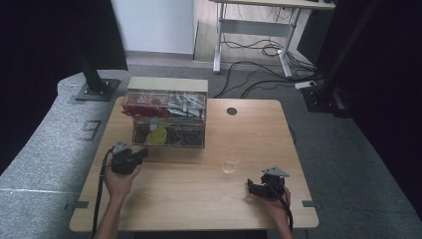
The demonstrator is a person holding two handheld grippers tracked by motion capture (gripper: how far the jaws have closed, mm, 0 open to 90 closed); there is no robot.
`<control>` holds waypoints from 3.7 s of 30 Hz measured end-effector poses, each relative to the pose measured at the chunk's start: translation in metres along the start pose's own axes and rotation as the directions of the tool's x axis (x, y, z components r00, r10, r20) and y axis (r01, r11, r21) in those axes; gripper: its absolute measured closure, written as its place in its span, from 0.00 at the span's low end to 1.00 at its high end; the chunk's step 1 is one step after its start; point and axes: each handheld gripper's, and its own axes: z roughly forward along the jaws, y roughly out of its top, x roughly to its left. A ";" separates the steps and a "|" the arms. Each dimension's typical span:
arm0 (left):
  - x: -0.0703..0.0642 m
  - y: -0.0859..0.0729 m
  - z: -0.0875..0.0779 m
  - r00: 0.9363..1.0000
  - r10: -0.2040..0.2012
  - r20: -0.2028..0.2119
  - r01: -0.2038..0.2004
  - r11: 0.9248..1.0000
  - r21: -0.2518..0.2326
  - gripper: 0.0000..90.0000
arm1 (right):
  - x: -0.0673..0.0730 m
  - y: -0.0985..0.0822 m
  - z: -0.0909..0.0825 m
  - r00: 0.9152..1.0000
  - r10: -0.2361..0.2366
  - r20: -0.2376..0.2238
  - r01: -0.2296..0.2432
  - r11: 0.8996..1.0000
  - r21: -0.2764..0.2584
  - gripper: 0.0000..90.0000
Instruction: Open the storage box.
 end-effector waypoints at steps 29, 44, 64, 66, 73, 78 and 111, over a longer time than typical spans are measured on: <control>0.007 0.005 0.031 0.996 0.064 -0.060 -0.056 0.991 0.125 1.00 | 0.000 -0.002 -0.003 1.000 0.014 0.012 -0.014 1.000 0.001 0.15; 0.002 0.005 0.017 0.995 0.075 -0.059 -0.070 0.995 0.077 1.00 | -0.001 -0.001 -0.001 1.000 0.013 0.011 -0.013 1.000 0.001 0.15; 0.005 0.011 0.004 0.997 0.058 -0.060 -0.057 0.998 0.005 1.00 | -0.001 -0.001 -0.001 1.000 0.014 0.012 -0.014 1.000 0.001 0.15; 0.007 0.012 0.003 0.997 0.052 -0.065 -0.052 0.999 0.002 1.00 | -0.001 -0.001 -0.001 1.000 0.013 0.012 -0.013 1.000 0.001 0.15; 0.005 0.020 -0.005 0.997 0.048 -0.068 -0.050 0.998 -0.038 1.00 | -0.002 -0.001 -0.001 1.000 0.019 0.025 -0.019 1.000 -0.001 0.15; 0.005 0.027 -0.004 0.997 0.042 -0.065 -0.044 0.999 -0.032 1.00 | -0.002 -0.001 -0.002 0.999 0.024 0.028 -0.024 1.000 -0.001 0.15; 0.011 0.077 -0.019 0.996 0.033 -0.087 -0.040 0.996 -0.080 1.00 | -0.002 -0.001 -0.002 0.999 0.026 0.026 -0.026 1.000 -0.002 0.15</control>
